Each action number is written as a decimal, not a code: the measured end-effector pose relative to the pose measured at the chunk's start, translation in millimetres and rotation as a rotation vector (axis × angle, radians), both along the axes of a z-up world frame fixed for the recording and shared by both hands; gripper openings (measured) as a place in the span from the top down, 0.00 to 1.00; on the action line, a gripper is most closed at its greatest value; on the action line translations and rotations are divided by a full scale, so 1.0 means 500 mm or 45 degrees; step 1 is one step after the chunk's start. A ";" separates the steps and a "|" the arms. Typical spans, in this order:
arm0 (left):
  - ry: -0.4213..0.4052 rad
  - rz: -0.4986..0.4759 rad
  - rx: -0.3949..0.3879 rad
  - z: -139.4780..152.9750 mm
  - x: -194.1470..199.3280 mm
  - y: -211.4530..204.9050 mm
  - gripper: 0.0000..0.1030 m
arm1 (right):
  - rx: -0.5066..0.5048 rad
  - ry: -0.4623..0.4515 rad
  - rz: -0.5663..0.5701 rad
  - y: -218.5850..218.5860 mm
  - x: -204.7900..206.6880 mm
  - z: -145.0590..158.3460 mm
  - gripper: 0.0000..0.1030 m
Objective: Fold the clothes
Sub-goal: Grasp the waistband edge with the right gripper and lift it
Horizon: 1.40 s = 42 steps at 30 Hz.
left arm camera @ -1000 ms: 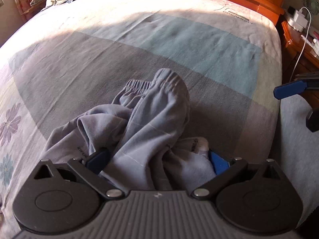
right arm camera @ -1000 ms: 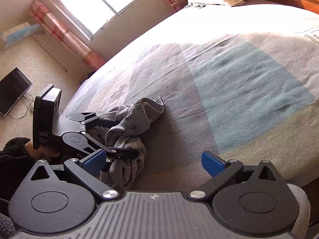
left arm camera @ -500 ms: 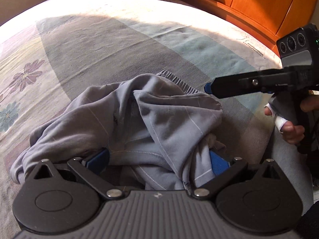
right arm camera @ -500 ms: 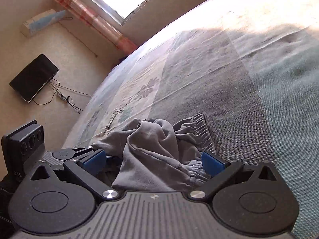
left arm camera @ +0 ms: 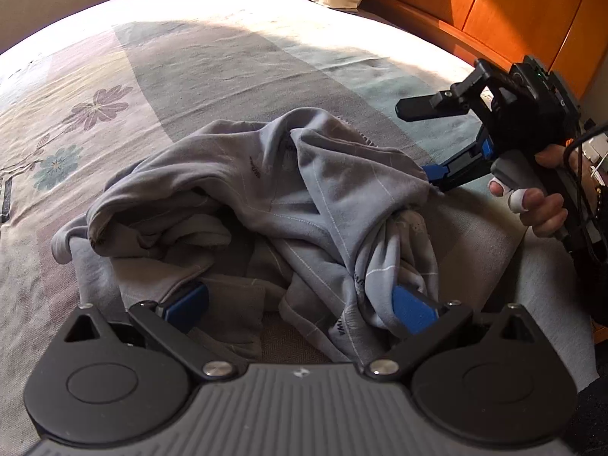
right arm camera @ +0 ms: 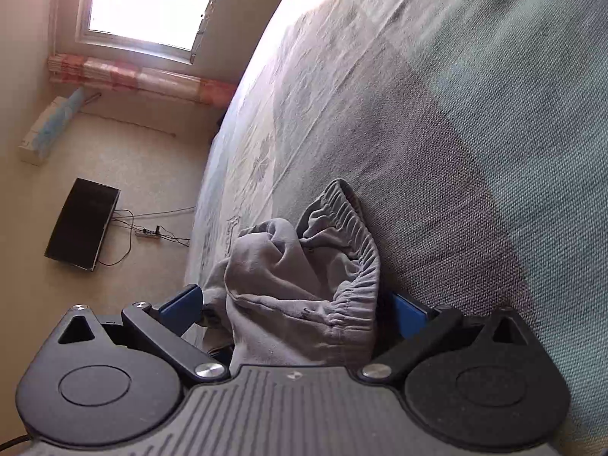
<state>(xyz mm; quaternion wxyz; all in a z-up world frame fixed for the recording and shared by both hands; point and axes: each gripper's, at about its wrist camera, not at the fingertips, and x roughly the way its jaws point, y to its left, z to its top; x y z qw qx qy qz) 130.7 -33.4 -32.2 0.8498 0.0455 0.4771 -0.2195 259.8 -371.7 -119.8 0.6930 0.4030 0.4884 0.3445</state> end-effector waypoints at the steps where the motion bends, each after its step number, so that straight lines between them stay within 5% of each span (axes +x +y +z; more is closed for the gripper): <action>1: 0.006 0.007 -0.007 -0.001 -0.004 0.008 0.01 | -0.020 0.014 0.010 0.004 0.002 0.006 0.00; 6: 0.045 0.019 -0.025 -0.036 -0.016 0.045 0.01 | -0.005 0.048 0.020 -0.002 -0.022 0.000 0.00; 12: -0.009 -0.131 0.052 -0.054 -0.030 0.036 0.01 | 0.143 0.113 -0.081 -0.020 0.017 -0.023 0.01; 16: -0.061 -0.214 0.079 -0.061 -0.046 0.038 0.01 | 0.197 0.123 -0.108 -0.045 -0.016 -0.039 0.17; 20: -0.029 -0.220 0.178 -0.045 -0.037 0.007 0.01 | 0.179 0.131 -0.109 -0.036 -0.022 -0.045 0.25; 27: -0.174 -0.273 0.175 0.025 -0.030 -0.036 0.01 | 0.192 0.178 -0.113 -0.003 0.030 -0.047 0.28; 30: -0.201 -0.279 0.156 0.044 -0.025 -0.048 0.01 | 0.183 0.173 -0.113 -0.001 0.012 -0.050 0.35; 35: -0.245 -0.288 0.124 0.075 -0.017 -0.068 0.01 | 0.095 0.206 -0.151 0.001 0.002 -0.074 0.82; 42: -0.260 -0.296 0.124 0.075 -0.024 -0.072 0.01 | -0.107 0.046 -0.154 0.023 0.000 -0.015 0.81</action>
